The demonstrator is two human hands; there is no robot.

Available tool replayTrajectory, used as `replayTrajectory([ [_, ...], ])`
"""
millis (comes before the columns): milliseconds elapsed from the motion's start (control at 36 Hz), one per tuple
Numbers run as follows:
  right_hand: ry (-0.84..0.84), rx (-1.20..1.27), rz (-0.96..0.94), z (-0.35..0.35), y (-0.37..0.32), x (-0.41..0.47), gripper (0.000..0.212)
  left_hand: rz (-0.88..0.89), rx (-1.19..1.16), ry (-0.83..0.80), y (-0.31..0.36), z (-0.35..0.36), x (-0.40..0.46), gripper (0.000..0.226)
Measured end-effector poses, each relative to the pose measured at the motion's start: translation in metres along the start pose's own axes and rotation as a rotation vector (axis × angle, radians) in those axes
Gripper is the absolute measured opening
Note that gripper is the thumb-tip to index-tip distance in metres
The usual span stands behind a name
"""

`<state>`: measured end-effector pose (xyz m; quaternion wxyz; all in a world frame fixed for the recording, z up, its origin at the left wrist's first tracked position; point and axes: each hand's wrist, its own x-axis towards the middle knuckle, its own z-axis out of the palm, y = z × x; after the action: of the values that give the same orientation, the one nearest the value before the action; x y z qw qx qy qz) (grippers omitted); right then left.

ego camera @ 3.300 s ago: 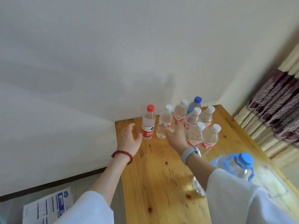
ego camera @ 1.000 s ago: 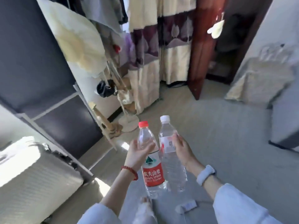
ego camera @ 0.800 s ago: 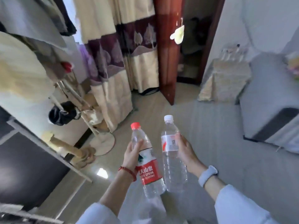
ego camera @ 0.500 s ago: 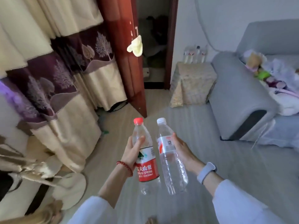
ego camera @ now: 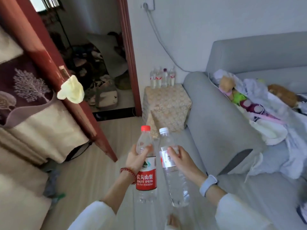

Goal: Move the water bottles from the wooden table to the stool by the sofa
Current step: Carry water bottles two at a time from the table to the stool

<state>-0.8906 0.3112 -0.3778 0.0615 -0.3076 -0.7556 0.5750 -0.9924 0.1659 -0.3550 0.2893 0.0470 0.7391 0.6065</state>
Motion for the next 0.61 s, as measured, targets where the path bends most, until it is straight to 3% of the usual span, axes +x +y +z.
replayTrajectory([
  [250, 0.038, 0.002, -0.032, -0.086, -0.044, 0.191, 0.027, 0.039, -0.017, 0.027, 0.091, 0.067, 0.172, 0.019],
  [333, 0.046, 0.014, -0.032, -0.100, -0.048, 0.251, 0.038, 0.037, 0.001, 0.041, 0.106, 0.079, 0.234, 0.021],
  [417, 0.040, 0.029, -0.033, -0.112, -0.052, 0.315, 0.047, 0.025, 0.007, 0.052, 0.121, 0.090, 0.299, 0.030],
  [528, 0.068, 0.017, -0.018, -0.124, -0.064, 0.409, 0.037, 0.009, -0.023, 0.065, 0.143, 0.101, 0.391, 0.047],
  [611, 0.075, 0.018, 0.010, -0.131, -0.078, 0.475, 0.044, 0.003, 0.008, 0.063, 0.162, 0.106, 0.456, 0.052],
])
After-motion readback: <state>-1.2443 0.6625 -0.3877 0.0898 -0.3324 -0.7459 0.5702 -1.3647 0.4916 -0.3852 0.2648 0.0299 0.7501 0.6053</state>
